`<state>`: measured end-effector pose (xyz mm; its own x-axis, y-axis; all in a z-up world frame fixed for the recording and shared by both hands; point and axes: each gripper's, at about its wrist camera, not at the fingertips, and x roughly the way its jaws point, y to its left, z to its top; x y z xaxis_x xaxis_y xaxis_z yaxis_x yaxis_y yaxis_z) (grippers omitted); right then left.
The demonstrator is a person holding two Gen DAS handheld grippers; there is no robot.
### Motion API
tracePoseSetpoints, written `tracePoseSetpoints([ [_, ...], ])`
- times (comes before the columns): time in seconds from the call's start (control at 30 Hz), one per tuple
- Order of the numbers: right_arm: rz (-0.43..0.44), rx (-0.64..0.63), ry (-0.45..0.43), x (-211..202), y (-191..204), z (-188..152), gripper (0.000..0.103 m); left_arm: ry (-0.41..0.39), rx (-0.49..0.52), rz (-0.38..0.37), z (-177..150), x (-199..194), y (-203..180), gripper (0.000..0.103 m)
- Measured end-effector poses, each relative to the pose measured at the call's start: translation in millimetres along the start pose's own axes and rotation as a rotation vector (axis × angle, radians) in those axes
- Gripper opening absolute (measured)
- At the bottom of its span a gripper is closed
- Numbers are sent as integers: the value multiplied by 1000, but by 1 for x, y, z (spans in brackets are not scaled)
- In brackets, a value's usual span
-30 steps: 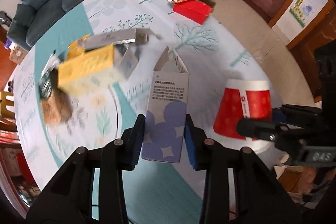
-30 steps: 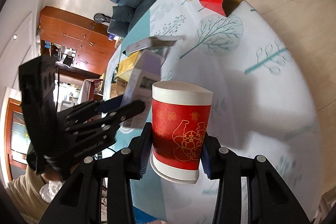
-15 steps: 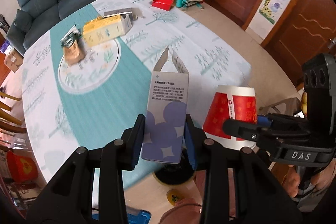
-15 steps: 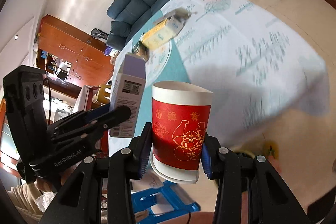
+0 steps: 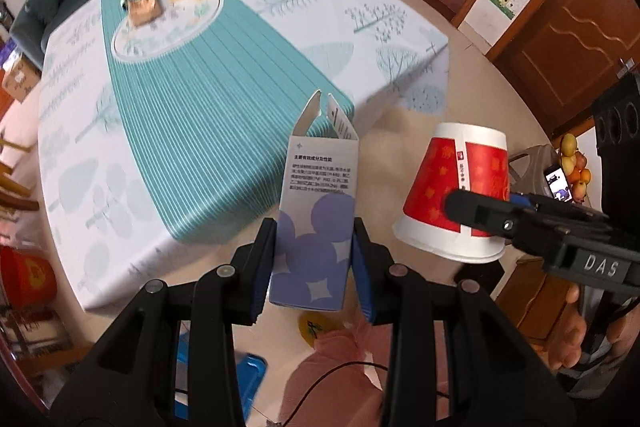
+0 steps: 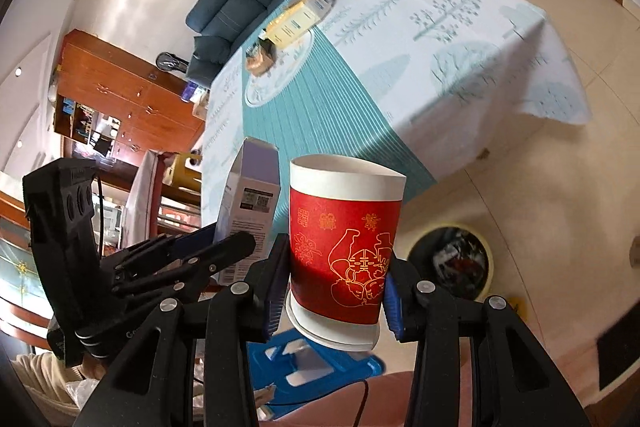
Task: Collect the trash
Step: 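Carry the red cup and white-purple box over the black bin, then open both tools to drop the cup and box into the bin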
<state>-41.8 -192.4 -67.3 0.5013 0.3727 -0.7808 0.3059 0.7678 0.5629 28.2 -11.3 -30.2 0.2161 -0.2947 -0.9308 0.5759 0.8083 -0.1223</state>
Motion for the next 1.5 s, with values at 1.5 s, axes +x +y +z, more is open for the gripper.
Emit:
tracePoseSetpoints([
  [1.5, -218, 147, 332, 307, -258, -122, 42, 356, -235, 155, -127, 393, -11, 64],
])
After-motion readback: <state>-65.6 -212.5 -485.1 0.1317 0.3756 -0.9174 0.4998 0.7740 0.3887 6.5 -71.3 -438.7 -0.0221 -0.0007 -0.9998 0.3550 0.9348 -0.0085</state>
